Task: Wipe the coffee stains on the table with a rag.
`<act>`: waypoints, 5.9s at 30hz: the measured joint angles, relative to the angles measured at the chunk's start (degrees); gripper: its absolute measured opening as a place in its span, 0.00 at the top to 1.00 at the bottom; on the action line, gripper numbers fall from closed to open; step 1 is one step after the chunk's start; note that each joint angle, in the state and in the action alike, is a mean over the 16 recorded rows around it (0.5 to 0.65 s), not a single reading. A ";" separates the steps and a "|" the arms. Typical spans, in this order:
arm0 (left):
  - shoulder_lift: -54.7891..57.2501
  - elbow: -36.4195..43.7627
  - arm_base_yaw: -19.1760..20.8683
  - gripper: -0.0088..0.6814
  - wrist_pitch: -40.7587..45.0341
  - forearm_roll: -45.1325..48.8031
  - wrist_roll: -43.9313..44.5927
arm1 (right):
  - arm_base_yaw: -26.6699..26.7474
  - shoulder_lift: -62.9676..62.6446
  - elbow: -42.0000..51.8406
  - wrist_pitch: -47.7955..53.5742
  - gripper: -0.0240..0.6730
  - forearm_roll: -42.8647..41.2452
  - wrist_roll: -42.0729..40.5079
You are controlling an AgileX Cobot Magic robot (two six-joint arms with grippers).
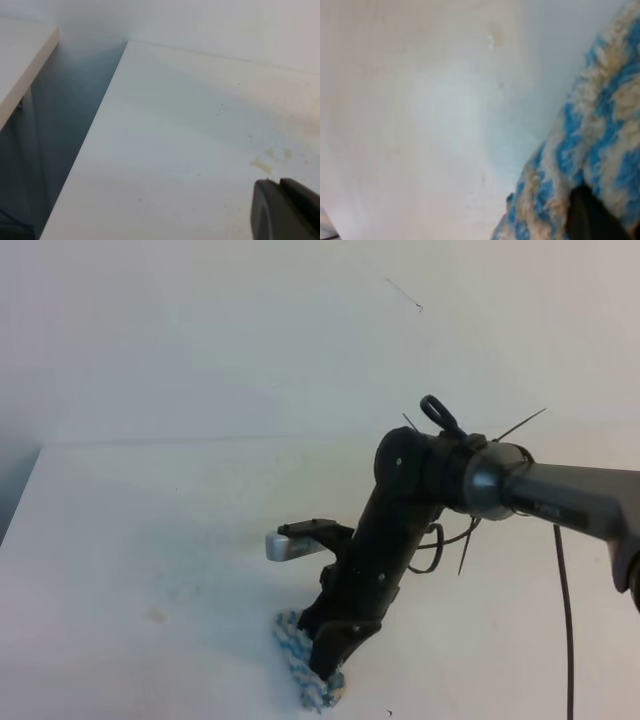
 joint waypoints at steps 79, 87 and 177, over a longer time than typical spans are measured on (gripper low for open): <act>0.00 0.00 0.00 0.99 0.00 0.00 0.00 | -14.11 -3.40 -3.95 -2.37 0.95 -6.42 -0.25; 0.00 0.00 0.00 0.99 0.00 0.00 0.00 | -14.23 -4.34 -3.96 -2.06 0.73 -5.99 1.60; 0.00 0.00 0.00 0.99 0.00 0.00 0.00 | -38.71 -91.70 22.12 -8.14 0.97 -26.64 28.20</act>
